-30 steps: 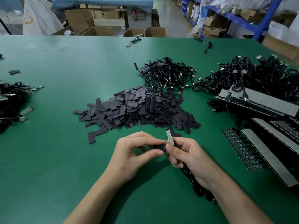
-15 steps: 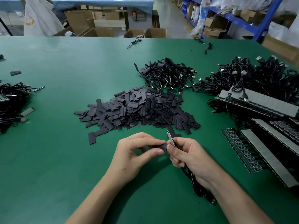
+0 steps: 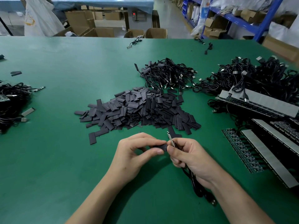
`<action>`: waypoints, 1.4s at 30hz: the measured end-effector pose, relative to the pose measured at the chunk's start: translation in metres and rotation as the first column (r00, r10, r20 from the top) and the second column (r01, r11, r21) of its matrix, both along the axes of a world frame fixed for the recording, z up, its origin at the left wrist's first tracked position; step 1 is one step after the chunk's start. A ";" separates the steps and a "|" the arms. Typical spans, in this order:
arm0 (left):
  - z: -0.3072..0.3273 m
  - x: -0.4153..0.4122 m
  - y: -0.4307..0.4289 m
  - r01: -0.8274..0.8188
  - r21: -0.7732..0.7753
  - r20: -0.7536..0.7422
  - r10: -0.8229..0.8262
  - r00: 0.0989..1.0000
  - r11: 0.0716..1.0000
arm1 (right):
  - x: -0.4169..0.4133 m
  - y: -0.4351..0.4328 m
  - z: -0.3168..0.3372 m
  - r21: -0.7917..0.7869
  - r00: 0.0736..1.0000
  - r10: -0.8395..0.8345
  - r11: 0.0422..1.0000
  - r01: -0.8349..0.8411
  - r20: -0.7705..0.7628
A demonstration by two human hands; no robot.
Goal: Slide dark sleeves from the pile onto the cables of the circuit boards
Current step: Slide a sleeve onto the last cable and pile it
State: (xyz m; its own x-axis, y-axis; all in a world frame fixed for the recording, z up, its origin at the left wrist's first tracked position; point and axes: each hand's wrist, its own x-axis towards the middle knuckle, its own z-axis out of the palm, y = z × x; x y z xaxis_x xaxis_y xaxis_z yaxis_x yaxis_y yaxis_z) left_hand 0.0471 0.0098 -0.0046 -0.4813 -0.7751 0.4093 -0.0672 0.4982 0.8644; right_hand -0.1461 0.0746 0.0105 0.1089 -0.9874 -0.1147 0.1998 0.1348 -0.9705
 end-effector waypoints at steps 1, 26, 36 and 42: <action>0.000 0.000 0.000 -0.002 -0.001 0.003 0.002 1.000 1.000 | 0.000 0.000 0.000 -0.002 1.000 0.002 1.000 -0.002 -0.005; 0.039 -0.005 -0.018 0.149 -0.231 0.377 -0.052 0.925 0.962 | -0.006 -0.001 0.000 -0.060 0.967 -0.162 0.986 0.153 -0.195; 0.027 -0.004 -0.017 0.101 -0.163 0.365 -0.035 0.930 0.981 | -0.010 -0.003 -0.009 -0.088 0.918 -0.160 0.987 0.137 -0.363; 0.018 0.006 -0.017 0.004 -0.090 0.263 0.020 0.965 0.996 | -0.012 -0.004 -0.006 -0.142 0.903 -0.158 0.984 0.109 -0.401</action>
